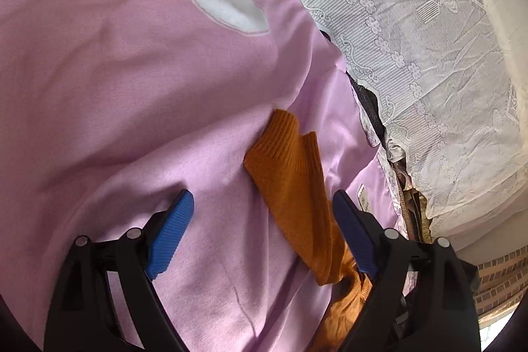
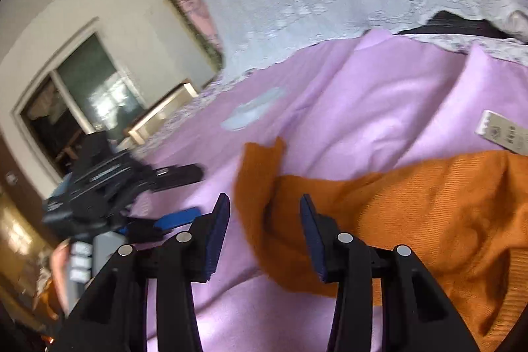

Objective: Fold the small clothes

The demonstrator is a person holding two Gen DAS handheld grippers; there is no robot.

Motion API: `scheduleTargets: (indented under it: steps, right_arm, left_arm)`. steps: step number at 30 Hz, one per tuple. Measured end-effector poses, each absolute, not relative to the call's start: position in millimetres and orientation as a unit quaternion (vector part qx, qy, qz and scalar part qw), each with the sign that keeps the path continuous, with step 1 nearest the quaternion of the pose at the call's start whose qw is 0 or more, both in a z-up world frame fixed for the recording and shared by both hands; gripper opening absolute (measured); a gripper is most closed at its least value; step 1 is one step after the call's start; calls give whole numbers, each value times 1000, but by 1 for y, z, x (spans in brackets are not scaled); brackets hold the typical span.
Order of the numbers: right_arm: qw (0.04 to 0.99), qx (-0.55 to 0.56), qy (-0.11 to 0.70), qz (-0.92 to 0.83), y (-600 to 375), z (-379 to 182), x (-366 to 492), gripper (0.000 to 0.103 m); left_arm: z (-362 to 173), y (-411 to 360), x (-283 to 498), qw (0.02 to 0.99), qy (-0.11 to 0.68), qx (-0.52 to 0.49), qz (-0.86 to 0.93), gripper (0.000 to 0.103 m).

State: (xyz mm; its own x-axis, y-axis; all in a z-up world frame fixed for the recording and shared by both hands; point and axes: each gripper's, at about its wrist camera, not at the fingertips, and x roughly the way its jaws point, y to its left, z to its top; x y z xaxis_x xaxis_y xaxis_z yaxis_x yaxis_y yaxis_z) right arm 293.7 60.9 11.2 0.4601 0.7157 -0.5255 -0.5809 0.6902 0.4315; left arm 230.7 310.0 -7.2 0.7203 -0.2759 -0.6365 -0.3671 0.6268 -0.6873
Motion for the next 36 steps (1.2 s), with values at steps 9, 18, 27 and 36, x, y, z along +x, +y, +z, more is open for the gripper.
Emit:
scheduleTargets:
  steps: [9, 18, 27, 36]
  right_arm:
    - [782, -93, 299, 539, 114, 18, 225, 39]
    - [791, -52, 323, 517, 75, 28, 247, 54]
    - [818, -112, 369, 427, 102, -7, 256, 48]
    - [837, -46, 371, 400, 75, 7, 259, 49]
  left_arm:
    - [-4, 293, 198, 836, 372, -403, 34, 85]
    - [-10, 294, 194, 829, 372, -416, 17, 87]
    - [-15, 284, 199, 825, 378, -420, 13, 87]
    - [-22, 301, 206, 824, 361, -434, 37, 44]
